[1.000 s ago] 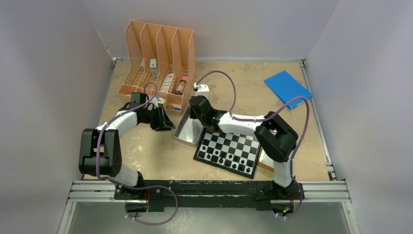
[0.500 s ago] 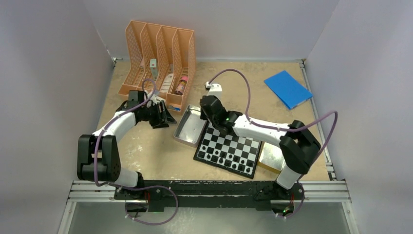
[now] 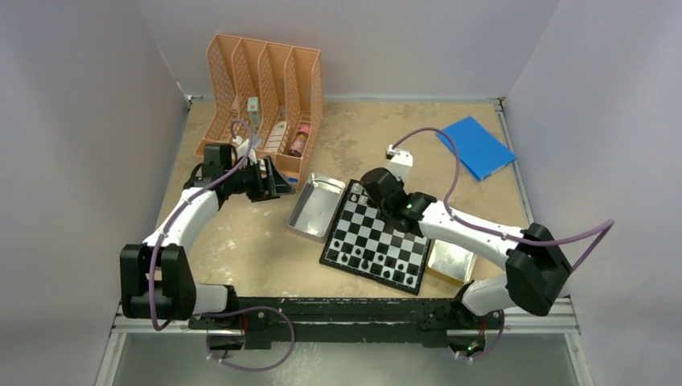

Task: Set up the chess pieces on the board
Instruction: Place the chess piece on the chessboard.

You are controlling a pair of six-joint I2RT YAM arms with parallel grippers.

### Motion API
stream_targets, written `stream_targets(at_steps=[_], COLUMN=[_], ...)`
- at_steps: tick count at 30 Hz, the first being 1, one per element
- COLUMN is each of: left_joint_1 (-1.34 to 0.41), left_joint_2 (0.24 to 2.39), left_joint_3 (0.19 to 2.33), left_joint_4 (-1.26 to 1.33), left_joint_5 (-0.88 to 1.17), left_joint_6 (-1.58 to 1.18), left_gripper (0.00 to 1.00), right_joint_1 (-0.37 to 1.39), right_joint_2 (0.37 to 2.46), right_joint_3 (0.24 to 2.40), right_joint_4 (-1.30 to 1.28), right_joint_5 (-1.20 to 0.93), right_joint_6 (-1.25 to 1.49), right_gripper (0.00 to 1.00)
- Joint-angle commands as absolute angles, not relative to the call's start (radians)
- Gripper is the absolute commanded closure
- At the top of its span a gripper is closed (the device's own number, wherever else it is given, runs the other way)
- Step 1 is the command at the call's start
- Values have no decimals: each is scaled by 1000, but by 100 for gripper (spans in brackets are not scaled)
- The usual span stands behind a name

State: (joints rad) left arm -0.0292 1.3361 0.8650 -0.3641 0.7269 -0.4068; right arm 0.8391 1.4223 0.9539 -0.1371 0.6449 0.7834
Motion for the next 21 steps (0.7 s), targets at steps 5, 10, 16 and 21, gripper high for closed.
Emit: stream_targets(at_steps=[5,10,16,21], left_joint_1=[-36,-54,-87,-117], left_joint_2=[1281,1268,1265,1251], left_joint_3=[828,805,813,819], left_joint_4=[-257,-247,-255,-266], left_joint_5=[910,910,899,885], left_joint_6=[-407,-421,-425,-419], left_gripper=[31,30,29,28], right_joint_1=[730,679,654,649], right_joint_2=[1309,1263,1234,1240], right_joint_3=[837,794,773,752], right_joint_4=[-258,-301,-374,-421], right_joint_5=[746,769,796,815], right_joint_6=[945,987,1064,1131], right_gripper=[87,87,87,87])
